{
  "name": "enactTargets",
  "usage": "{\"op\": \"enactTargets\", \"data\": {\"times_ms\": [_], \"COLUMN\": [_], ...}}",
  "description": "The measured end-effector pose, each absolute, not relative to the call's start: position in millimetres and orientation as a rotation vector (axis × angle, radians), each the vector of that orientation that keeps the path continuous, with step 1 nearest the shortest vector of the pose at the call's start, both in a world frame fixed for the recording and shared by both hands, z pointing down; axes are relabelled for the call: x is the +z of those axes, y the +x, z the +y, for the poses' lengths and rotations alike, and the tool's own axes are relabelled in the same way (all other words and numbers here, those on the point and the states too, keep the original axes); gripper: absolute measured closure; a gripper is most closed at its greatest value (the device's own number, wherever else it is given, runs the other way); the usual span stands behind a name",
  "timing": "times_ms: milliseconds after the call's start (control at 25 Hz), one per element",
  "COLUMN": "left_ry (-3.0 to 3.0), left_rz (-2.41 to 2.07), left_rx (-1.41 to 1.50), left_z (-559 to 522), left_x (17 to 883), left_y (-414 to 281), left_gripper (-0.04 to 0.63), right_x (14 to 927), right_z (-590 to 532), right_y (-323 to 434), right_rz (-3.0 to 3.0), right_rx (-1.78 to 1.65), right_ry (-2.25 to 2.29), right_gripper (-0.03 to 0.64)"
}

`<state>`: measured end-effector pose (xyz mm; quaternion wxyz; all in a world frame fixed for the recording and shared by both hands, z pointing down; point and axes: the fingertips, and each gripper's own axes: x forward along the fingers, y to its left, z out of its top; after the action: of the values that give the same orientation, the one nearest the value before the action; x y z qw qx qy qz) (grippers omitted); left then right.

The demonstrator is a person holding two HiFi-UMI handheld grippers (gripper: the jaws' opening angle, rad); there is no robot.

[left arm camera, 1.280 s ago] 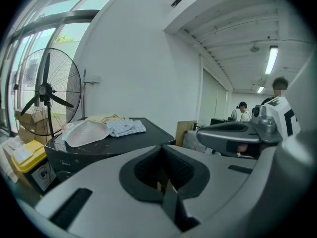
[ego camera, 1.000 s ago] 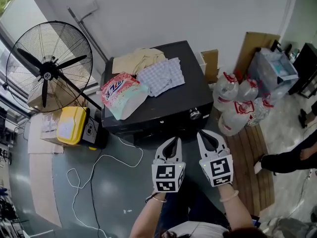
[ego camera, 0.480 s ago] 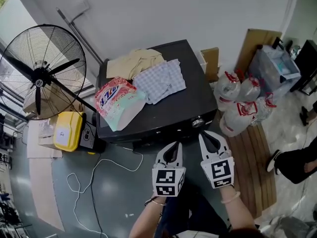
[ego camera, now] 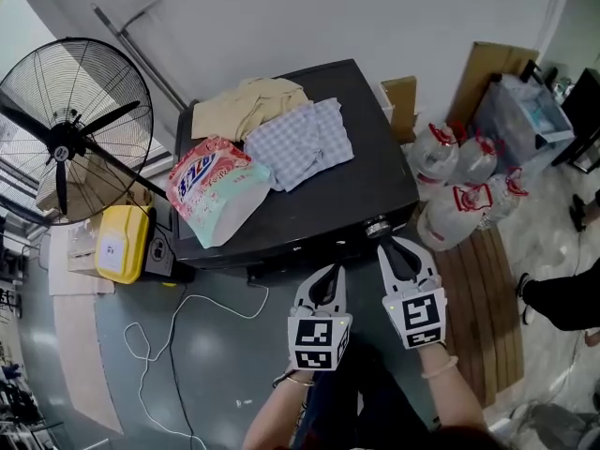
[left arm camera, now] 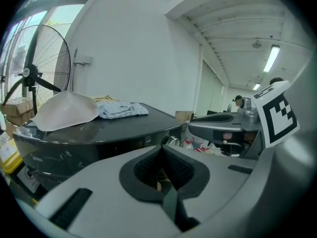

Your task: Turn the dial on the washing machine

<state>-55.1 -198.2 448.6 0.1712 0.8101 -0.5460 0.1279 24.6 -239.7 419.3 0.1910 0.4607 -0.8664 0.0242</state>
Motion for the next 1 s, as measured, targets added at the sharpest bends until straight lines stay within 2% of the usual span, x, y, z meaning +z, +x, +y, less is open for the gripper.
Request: {"op": "enactTargets", "data": {"times_ms": [440,1000], "left_ry": [2.233,2.244], "left_rz": [-1.586,-1.603], "left_rx": [0.362,0.378], "left_z": [-188.7,-175.3], "left_x": [487.7,522.1], "left_y": [-70.3,-68.9], "left_gripper": [0.578,0.578], "right_x": [441.8,477.7], "right_z": [-251.4,-260.9], "right_y": [16.8,23.7], "right_rz": [-2.457,-2.445], "right_rx": [-0.011,-0.046], "right_ry": [1.270,1.292], "right_gripper": [0.516,0.414]}}
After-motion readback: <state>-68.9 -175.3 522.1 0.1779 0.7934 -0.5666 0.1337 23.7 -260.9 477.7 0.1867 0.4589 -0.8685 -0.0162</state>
